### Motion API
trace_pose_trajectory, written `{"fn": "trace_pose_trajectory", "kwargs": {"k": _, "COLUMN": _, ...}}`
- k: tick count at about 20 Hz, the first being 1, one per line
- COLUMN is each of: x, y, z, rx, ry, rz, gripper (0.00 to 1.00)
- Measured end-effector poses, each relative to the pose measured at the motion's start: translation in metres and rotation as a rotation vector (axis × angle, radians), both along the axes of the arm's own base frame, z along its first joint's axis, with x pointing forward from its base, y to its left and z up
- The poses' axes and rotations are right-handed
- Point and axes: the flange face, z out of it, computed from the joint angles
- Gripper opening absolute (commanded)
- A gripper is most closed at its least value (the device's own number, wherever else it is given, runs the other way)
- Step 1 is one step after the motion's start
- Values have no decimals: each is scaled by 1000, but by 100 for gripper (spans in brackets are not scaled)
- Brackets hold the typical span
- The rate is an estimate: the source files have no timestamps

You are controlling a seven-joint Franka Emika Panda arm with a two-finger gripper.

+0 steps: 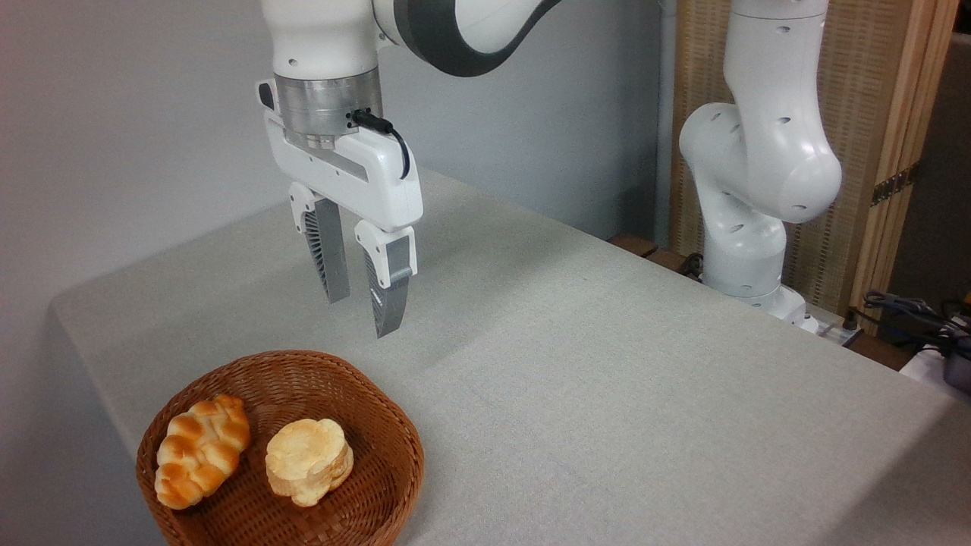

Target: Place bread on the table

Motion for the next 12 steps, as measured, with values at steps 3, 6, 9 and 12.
{"fn": "trace_pose_trajectory", "kwargs": {"k": 3, "x": 0, "y": -1, "z": 0, "rx": -11, "ry": 1, "rz": 3, "gripper": 100}}
{"fn": "trace_pose_trajectory", "kwargs": {"k": 6, "x": 0, "y": -1, "z": 0, "rx": -18, "ry": 3, "rz": 4, "gripper": 100}}
{"fn": "trace_pose_trajectory", "kwargs": {"k": 9, "x": 0, "y": -2, "z": 0, "rx": -19, "ry": 3, "rz": 4, "gripper": 100}}
{"fn": "trace_pose_trajectory", "kwargs": {"k": 12, "x": 0, "y": -2, "z": 0, "rx": -19, "ry": 3, "rz": 4, "gripper": 100}}
